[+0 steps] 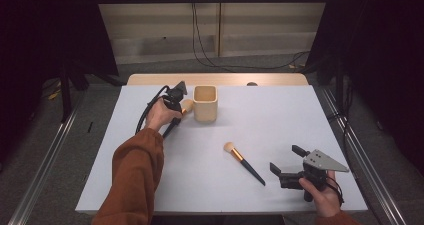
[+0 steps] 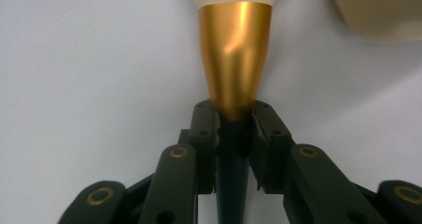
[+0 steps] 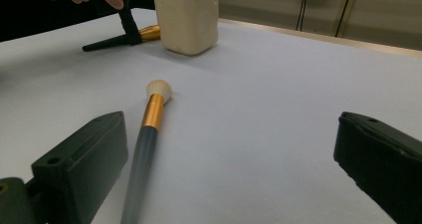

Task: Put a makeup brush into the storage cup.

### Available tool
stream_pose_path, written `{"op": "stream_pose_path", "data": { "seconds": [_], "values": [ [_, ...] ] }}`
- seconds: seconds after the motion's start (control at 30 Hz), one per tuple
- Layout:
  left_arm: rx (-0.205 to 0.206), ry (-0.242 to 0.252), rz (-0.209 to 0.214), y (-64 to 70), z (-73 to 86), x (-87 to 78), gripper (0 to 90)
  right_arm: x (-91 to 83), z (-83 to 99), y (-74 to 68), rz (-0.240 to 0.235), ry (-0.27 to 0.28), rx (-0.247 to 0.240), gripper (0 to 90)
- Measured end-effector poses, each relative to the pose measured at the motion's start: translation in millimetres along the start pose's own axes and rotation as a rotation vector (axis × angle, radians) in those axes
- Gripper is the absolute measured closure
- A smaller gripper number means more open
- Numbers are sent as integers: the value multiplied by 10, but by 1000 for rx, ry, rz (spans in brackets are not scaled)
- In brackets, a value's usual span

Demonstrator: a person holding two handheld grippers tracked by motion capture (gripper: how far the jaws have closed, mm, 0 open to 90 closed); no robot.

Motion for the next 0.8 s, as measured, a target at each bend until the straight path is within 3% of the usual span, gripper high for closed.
{"op": "stream_pose_path", "data": {
  "seconds": [0.2, 0.3, 0.5, 0.53, 0.73, 0.8],
  "values": [
    [-20, 39, 19, -99, 65, -64, 742, 2, 1, 0, 1, -1, -2, 4],
    [-8, 58, 31, -141, 96, -128, 742, 2, 0, 2, 2, -1, -2, 4],
    [-25, 148, 59, -188, 122, -258, 742, 6, 3, -11, 1, -4, -6, 4],
    [-36, 187, 65, -187, 120, -296, 741, 7, 2, -9, 1, -4, -5, 4],
    [-32, 261, 49, -169, 101, -374, 741, 6, 3, 1, 4, -3, -3, 4],
    [-28, 307, 54, -155, 97, -407, 741, 5, 4, -6, 2, -4, -5, 4]
  ]
}}
Point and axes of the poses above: each handheld gripper's, and its own axes: x roughly forward along the jaws, z roughly out of its underside, y roughly to its right, the point moved 5 cm from there along x, roughly forward along the jaws, and after that the axes turned 6 degrees about z, right-handed, at the moved point
